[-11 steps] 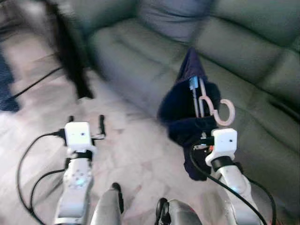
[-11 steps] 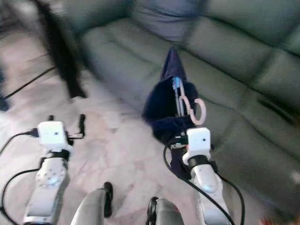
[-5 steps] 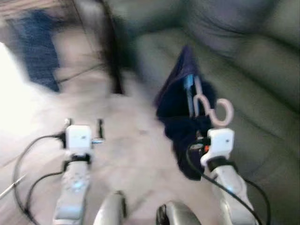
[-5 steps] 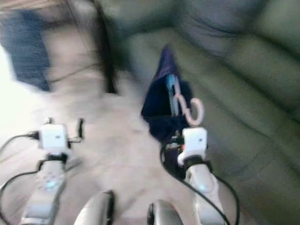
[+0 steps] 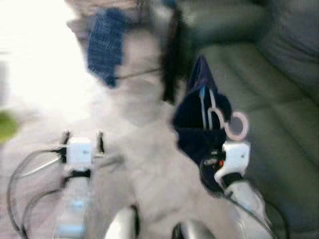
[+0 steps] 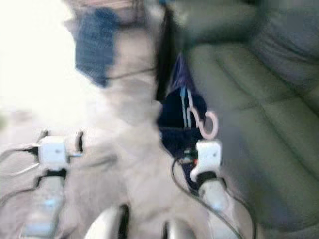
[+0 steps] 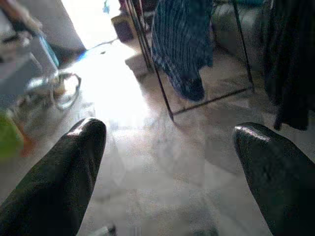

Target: Hang hanger

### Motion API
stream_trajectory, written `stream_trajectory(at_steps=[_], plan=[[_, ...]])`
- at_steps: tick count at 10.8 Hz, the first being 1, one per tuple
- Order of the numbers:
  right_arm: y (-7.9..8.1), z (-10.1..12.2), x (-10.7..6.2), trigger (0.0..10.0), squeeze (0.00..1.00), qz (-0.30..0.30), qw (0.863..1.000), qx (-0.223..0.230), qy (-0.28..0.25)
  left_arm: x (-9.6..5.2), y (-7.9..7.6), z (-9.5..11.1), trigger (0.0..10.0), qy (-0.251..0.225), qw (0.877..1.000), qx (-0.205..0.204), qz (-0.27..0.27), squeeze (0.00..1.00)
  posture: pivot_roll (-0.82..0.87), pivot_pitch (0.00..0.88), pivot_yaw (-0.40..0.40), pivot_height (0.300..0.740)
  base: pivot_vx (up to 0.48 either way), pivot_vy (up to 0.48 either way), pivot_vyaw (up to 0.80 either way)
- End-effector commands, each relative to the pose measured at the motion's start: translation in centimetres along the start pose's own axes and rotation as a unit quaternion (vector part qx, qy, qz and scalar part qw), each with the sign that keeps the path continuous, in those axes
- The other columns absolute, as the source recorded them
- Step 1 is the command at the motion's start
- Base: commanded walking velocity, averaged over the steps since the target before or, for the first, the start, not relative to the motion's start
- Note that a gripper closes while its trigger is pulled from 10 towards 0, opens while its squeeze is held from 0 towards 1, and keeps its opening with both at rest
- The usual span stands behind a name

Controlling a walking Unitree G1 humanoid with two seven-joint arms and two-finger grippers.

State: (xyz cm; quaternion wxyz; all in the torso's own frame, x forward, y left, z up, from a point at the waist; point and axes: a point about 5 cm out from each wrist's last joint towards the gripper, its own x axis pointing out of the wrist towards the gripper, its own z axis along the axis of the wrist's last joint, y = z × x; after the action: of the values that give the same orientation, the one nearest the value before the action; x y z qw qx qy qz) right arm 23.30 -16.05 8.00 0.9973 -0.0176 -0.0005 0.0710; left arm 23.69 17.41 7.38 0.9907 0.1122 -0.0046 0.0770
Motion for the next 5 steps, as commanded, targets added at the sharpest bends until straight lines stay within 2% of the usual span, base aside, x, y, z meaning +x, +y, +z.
stream_trajectory(at_steps=[1, 3, 5], plan=[[-0.31, 0.39, 0.24, 10.0, 0.0, -0.004, 1.0, 0.006, -0.014, -0.31, 0.17, -0.3, 10.0, 0.005, 1.0, 0.01, 0.001, 0.0, -0.02, 0.162, -0.041, 0.74, 0.0, 0.0, 0.8], [-0.54, -0.07, 0.16, 10.0, 0.0, -0.007, 1.0, 0.013, -0.004, -0.3, 0.62, -0.53, 10.0, 0.007, 1.0, 0.016, 0.002, 0.0, -0.01, 0.17, -0.044, 0.74, 0.0, 0.0, 0.8], [-0.11, -0.15, 0.11, 10.0, 0.0, 0.0, 1.0, 0.015, -0.004, -0.06, 0.15, -0.25, 10.0, 0.002, 1.0, 0.004, -0.006, 0.0, -0.02, 0.174, -0.045, 0.74, 0.0, 0.0, 0.8]])
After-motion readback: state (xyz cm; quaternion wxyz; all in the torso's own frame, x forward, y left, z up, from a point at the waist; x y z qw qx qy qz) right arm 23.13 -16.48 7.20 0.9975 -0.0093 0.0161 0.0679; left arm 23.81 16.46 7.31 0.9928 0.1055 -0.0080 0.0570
